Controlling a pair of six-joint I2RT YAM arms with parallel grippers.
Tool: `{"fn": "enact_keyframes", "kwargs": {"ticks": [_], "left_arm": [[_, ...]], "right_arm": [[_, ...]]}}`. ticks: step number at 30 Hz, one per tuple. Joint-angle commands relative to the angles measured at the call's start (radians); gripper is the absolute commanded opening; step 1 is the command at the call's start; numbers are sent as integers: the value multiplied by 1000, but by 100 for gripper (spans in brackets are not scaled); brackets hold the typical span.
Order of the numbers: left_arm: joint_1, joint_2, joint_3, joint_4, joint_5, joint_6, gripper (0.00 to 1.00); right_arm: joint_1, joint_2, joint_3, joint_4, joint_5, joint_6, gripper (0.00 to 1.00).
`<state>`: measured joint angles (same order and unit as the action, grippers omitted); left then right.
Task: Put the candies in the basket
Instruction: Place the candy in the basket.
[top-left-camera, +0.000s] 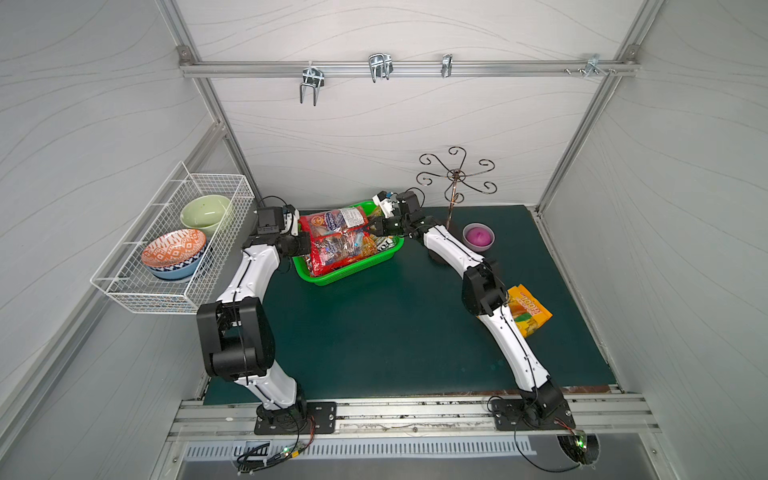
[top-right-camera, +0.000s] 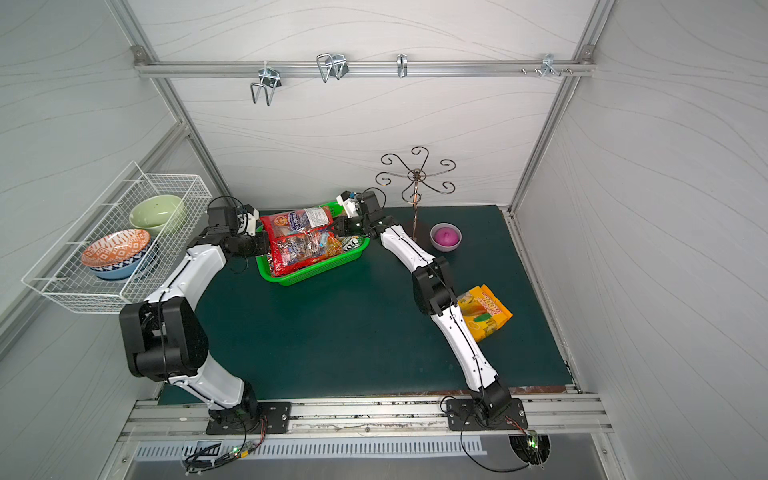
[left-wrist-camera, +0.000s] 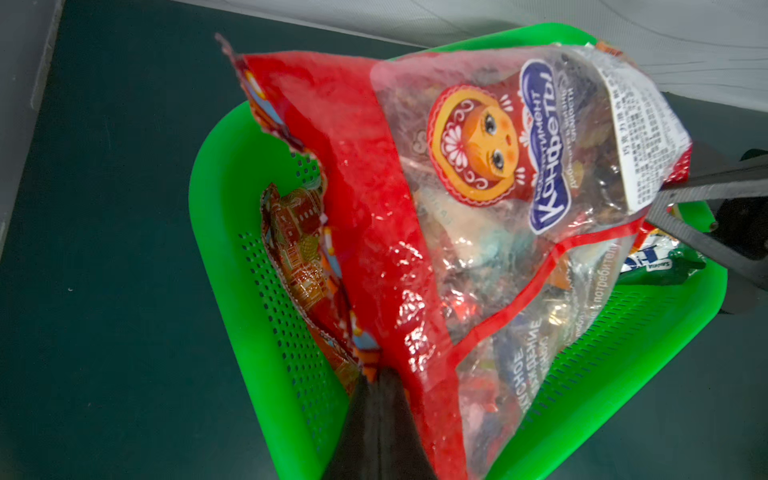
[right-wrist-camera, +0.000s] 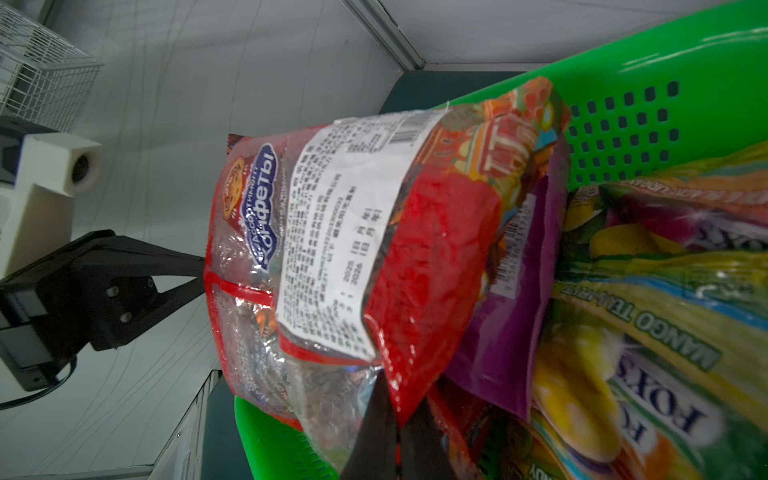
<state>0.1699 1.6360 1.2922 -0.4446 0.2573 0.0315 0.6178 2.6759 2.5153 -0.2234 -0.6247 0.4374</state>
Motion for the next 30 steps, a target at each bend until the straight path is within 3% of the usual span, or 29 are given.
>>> {"fn": "enact_keyframes", "kwargs": {"ticks": [1, 4, 9, 12, 19, 30], "left_arm": [[8, -23, -23, 60, -14, 45, 0], [11, -34, -61, 79, -22, 67, 0], [14, -30, -118, 134, -33, 102, 0], [15, -15, -129, 159, -84, 116, 0], [16, 42, -98, 164, -124, 114, 2], [16, 187, 42, 128, -150, 142, 0]], "right_arm": [[15, -7, 21, 52, 1, -25, 0], [23, -12, 4, 45, -9, -37, 0], [22, -25, -26, 30, -16, -45, 28], [6, -55, -65, 18, -1, -35, 36], [-50, -183, -216, 37, 3, -13, 38], [-58, -418, -444, -18, 10, -151, 41]]}}
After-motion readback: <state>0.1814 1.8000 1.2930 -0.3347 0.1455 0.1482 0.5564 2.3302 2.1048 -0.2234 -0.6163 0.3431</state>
